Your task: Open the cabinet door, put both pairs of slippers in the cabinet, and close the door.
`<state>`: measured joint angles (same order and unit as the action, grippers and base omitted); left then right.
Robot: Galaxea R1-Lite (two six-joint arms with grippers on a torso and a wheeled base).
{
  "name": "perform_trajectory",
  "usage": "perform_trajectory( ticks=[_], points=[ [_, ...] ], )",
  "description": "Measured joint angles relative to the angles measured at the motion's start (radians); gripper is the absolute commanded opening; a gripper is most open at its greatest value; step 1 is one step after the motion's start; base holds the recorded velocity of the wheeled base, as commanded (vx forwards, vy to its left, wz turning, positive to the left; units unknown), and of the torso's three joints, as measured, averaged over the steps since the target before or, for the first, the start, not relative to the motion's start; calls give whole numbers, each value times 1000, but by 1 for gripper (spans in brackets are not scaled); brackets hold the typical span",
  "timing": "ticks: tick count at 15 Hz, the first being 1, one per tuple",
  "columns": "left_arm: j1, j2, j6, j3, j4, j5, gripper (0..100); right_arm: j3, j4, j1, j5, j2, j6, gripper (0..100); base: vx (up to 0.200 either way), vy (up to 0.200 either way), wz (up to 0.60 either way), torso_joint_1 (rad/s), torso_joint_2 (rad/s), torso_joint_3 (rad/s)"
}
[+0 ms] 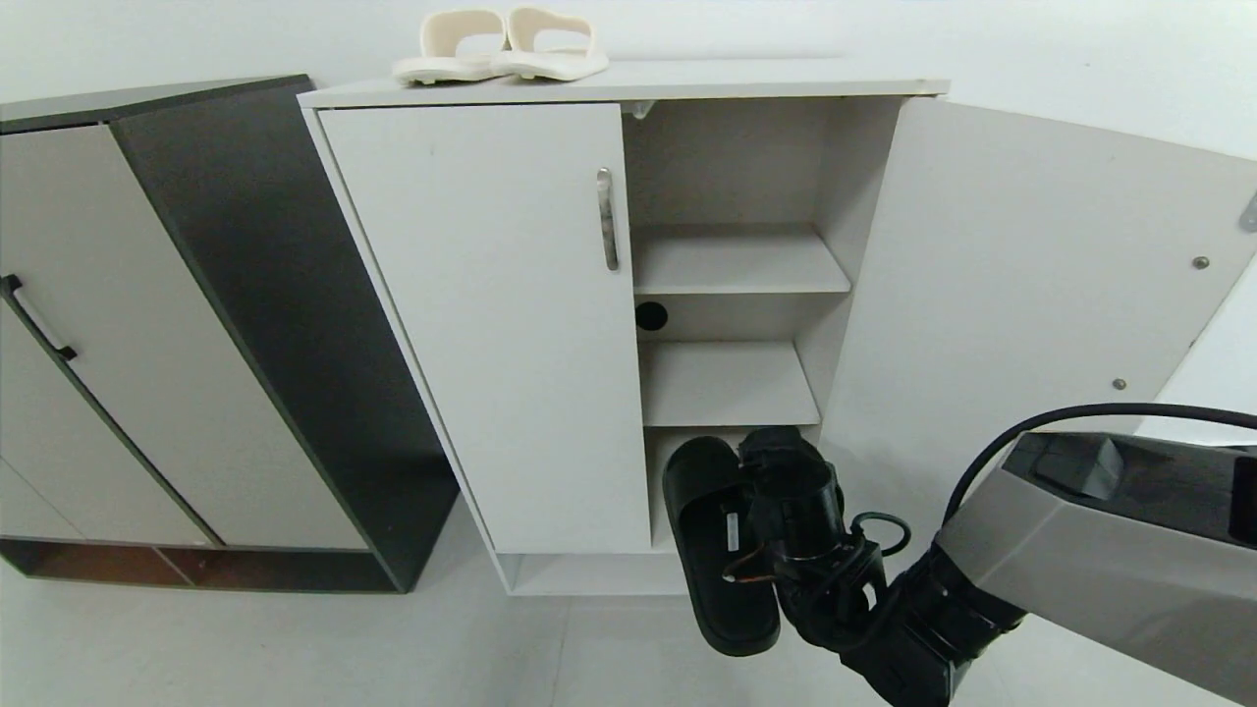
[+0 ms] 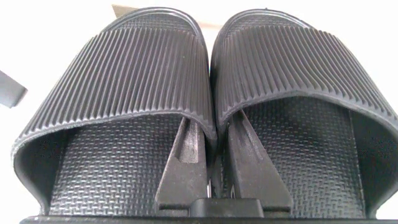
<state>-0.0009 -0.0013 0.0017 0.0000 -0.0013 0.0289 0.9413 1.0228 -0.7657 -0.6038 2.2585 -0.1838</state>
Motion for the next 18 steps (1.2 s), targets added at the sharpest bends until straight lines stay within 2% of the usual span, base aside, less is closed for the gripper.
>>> perform_trajectory(
  ticks=[4,7,11,18],
  points=[
    [0,0,0,0,0,0,0,13,108,-13,-7,26,10,0,0,0,0,5,5,-173],
    [0,0,2,0,0,2,0,63,124,-15,-76,67,10,0,0,0,0,0,0,0],
    [0,0,6,0,0,5,0,99,118,-5,-118,91,28,0,200,0,0,-4,2,-2],
    [0,0,7,0,-1,6,0,102,120,6,-121,97,35,0,200,0,0,4,3,2]
  ],
)
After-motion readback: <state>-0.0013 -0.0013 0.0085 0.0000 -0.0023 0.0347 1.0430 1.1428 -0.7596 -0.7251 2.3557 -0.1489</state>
